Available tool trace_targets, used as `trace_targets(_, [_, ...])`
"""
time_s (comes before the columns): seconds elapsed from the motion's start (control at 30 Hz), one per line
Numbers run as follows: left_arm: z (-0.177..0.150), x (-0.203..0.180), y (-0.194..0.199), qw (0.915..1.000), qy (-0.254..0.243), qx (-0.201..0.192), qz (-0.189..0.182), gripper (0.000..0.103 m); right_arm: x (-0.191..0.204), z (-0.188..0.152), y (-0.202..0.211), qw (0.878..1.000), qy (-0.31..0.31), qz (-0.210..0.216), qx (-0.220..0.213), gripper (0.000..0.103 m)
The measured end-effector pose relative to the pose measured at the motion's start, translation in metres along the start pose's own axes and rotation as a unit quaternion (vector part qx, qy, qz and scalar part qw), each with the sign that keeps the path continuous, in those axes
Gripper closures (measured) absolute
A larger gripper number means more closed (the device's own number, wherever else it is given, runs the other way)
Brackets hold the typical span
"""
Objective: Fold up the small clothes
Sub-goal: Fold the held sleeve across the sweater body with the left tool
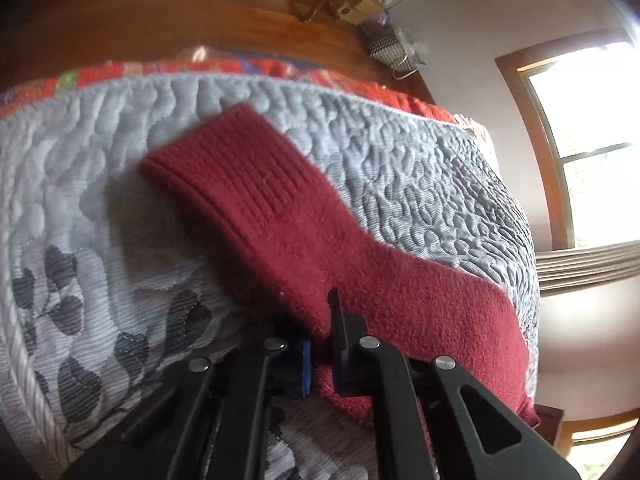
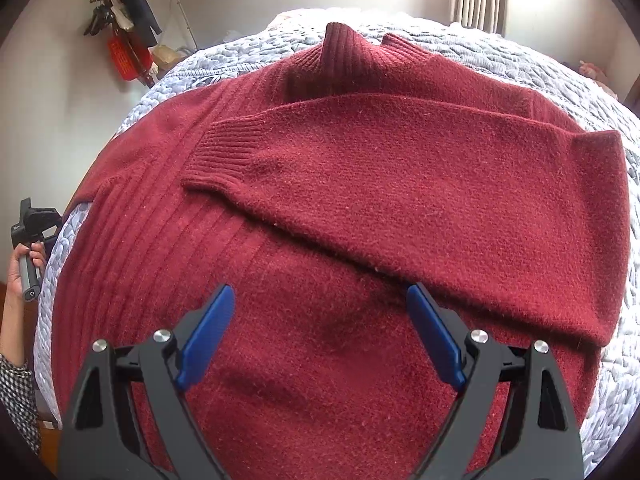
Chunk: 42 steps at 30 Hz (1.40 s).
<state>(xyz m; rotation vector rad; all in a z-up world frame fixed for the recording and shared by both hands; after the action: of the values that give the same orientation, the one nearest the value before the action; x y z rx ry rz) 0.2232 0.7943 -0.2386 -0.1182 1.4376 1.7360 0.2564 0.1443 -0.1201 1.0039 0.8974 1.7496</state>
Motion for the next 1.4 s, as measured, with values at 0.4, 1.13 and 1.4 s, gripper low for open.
trace_targets(0.4, [-0.017,-0.161,0.069,0.9696,-0.221,-0.103,-0.015,0.097,-0.022,-0.014,0.023,1.000,-0.005,-0.009,-0.019,0.016])
trace_targets(1.13, [-0.248,-0.458,0.047,0.8646,-0.455,-0.017,-0.212,0.097,-0.088,-0.040,0.060,0.997,-0.047,-0.029,-0.049,0.016])
trace_targets(1.4, [-0.331,-0.436,-0.038,0.8431,-0.479,0.145,-0.197,0.091,-0.104,-0.049,0.056,0.996,-0.062,-0.044,-0.035,0.016])
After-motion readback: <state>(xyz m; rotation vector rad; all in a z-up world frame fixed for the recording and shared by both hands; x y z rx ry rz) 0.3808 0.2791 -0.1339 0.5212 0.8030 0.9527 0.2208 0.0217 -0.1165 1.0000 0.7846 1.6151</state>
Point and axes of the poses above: each gripper's, at about its wrist camera, not at the fingertips, and y roughly against the way its jaws point, x to its left, z to its top, the point moved 8 cm from there along -y, roughly the way its jaws point, and after that the axes turned 13 degrees about -y, right-handed, at the moved point
